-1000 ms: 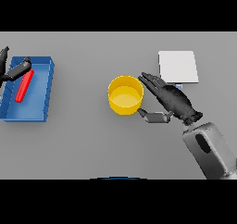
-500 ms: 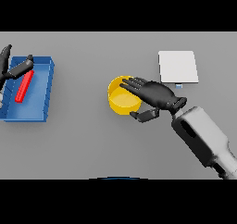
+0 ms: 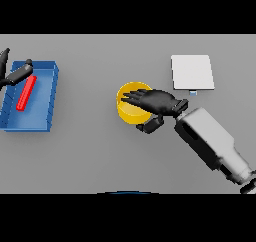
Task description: Pick up the red beaker and tilt it to pour out 1 green nut into yellow bowl. Pick up the yellow bowl and place it on the metallic measuring scale.
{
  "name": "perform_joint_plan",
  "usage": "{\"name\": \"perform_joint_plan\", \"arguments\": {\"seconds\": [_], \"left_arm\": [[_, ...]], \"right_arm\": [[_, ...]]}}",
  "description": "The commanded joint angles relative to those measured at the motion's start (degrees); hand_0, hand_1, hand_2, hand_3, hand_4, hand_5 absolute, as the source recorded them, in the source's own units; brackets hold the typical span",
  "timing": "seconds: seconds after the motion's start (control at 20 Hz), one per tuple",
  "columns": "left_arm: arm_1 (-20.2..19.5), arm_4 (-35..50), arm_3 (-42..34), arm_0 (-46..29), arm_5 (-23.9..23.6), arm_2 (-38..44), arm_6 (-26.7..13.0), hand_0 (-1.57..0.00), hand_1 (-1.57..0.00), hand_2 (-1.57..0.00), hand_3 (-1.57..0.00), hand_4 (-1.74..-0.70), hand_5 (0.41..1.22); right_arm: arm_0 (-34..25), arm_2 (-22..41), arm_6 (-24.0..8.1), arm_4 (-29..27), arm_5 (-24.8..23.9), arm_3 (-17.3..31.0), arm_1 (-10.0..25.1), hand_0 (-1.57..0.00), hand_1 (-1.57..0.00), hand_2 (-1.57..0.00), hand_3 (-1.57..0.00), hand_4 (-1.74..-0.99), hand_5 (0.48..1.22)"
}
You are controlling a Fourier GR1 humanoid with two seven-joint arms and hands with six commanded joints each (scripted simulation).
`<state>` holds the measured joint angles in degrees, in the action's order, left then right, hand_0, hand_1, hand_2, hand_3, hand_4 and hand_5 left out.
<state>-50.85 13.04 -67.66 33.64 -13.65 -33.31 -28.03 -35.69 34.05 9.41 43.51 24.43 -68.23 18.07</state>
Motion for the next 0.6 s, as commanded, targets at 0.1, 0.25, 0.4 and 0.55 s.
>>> {"name": "perform_joint_plan", "arguments": {"seconds": [0.1,0.25,0.4,0.55], "left_arm": [[0.0,0.2,0.4,-0.3,0.0,0.2,0.5,0.0,0.0,0.0,0.0,-0.8,0.737],[0.0,0.2,1.0,0.1,0.4,0.4,1.0,0.0,0.0,0.0,0.0,-0.8,0.735],[0.3,0.0,0.9,0.0,0.3,0.1,1.2,0.0,0.0,0.0,0.0,-0.79,0.729],[-0.2,0.3,0.4,0.2,-0.1,0.7,0.9,0.0,0.0,0.0,0.0,-0.79,0.723]], "right_arm": [[-0.8,1.0,0.3,0.8,0.8,1.3,0.1,0.0,0.0,0.0,0.0,-1.3,0.671],[-2.8,2.1,0.1,1.5,2.3,3.3,-0.2,0.0,0.0,0.0,0.0,-1.307,0.69],[-3.3,2.9,-0.2,2.2,1.9,4.6,-1.4,0.0,0.0,0.0,-0.01,-1.308,0.729],[-3.2,3.6,-1.6,3.0,2.8,4.5,-1.2,-0.09,-0.11,-0.13,-0.16,-1.362,0.82]]}}
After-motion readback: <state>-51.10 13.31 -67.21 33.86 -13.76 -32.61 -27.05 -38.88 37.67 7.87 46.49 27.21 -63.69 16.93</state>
